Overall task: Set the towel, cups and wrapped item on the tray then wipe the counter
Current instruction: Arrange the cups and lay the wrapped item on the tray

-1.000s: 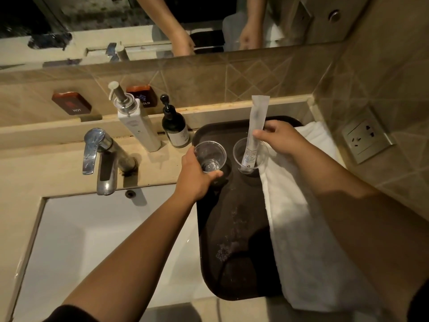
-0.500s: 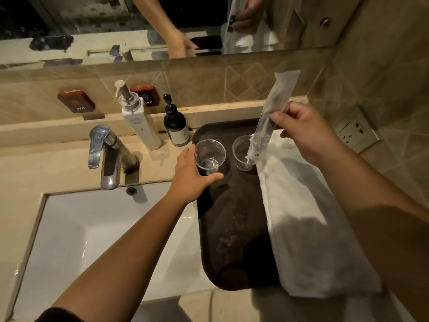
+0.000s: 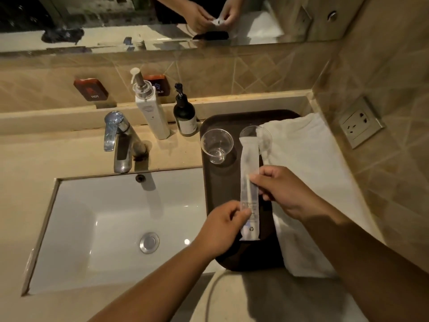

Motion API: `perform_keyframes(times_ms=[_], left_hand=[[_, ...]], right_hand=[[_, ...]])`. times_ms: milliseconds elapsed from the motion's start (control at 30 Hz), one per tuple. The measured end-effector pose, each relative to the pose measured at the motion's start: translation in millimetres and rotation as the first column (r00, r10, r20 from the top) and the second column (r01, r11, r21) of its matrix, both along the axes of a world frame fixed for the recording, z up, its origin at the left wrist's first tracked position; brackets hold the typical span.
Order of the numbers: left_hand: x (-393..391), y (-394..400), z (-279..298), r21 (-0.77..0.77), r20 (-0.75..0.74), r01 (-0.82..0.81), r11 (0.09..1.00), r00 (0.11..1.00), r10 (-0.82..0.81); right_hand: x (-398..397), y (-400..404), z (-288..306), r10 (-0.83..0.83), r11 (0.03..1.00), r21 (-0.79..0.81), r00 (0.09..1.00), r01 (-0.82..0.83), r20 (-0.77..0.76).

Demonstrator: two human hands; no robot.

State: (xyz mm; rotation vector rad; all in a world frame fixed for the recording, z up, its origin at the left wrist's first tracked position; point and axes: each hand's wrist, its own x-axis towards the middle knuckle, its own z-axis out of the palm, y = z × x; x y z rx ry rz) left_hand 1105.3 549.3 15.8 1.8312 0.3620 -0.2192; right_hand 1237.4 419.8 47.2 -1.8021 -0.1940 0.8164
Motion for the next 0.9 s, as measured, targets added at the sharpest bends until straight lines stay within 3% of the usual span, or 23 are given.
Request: perform_keyframes(times_ms=[200, 333, 600, 900], left_hand=[[-32.5, -19.6, -22.5, -0.065, -0.161, -0.04, 0.997, 0.987, 0.029], [-42.5, -30.9, -32.0, 0.011, -0.199, -0.054, 0.998, 0.978, 0.055], [-35.8, -35.8, -41.2, 0.254, -0.168, 0.029, 0.967, 0.986, 0.014], [-28.8, -35.7, -58.0, 0.437, -0.191, 0.205, 0.876, 0.973, -0.132]], right_hand=[[-15.0, -9.7, -39.2, -0.066, 0.994, -0.096, 0.988, 0.052, -0.142], [-22.6, -12.3, -62.7, -0.072, 0.977, -0.212, 0.981, 0.033, -0.18], [-19.9, 5.0, -85.2, 0.057, 0.873, -0.487, 0.986, 0.026, 0.154], [-20.5, 8.4, -103.9, 0.083, 0.844, -0.526, 0.943, 0.105, 0.321]])
